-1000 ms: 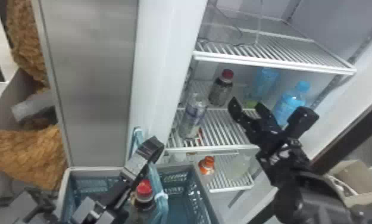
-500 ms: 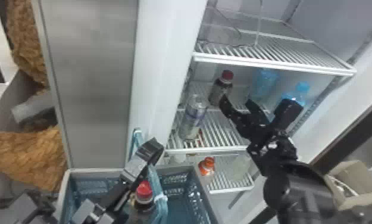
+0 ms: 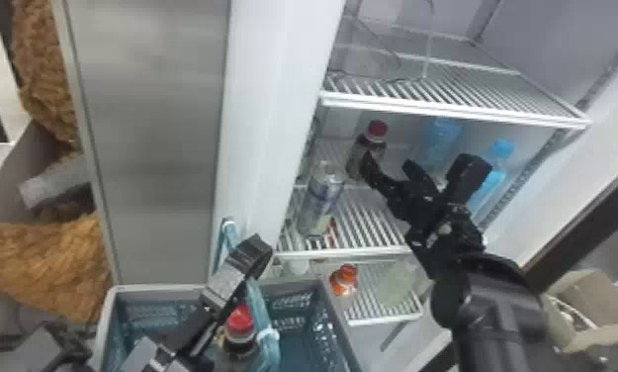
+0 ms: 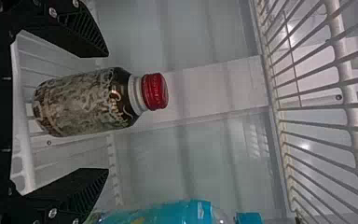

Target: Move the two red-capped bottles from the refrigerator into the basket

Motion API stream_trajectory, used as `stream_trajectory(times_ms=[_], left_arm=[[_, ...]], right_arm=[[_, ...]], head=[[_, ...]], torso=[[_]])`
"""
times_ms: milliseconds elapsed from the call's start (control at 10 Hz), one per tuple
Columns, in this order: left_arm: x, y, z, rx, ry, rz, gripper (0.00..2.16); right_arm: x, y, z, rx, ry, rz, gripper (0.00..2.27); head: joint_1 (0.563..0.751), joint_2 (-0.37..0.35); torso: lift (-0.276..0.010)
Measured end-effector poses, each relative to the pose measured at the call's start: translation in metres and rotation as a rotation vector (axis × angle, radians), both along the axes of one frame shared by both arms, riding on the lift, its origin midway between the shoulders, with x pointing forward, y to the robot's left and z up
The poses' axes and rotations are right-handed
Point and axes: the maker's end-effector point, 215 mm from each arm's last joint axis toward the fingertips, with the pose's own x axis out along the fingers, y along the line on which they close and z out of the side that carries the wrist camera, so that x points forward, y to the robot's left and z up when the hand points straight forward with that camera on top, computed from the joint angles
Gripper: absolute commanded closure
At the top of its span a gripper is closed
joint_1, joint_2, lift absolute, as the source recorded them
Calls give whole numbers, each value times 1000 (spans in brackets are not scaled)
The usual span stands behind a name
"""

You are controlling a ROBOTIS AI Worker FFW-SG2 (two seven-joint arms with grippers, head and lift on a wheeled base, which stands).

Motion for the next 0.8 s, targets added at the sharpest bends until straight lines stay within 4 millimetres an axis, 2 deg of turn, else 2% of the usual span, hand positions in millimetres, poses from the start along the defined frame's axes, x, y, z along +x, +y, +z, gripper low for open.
stream_trajectory(times_ms=[300,800], left_arm=[[0,0,-2,0,4,0,1204],[0,0,-3,-1,8,0,1204]], right_arm=[[15,7,-6,-2,21,9,136],[35,6,-9,-12,48,1,139]], head=[[654,-350],[646,-350]], torso=[[0],[0]])
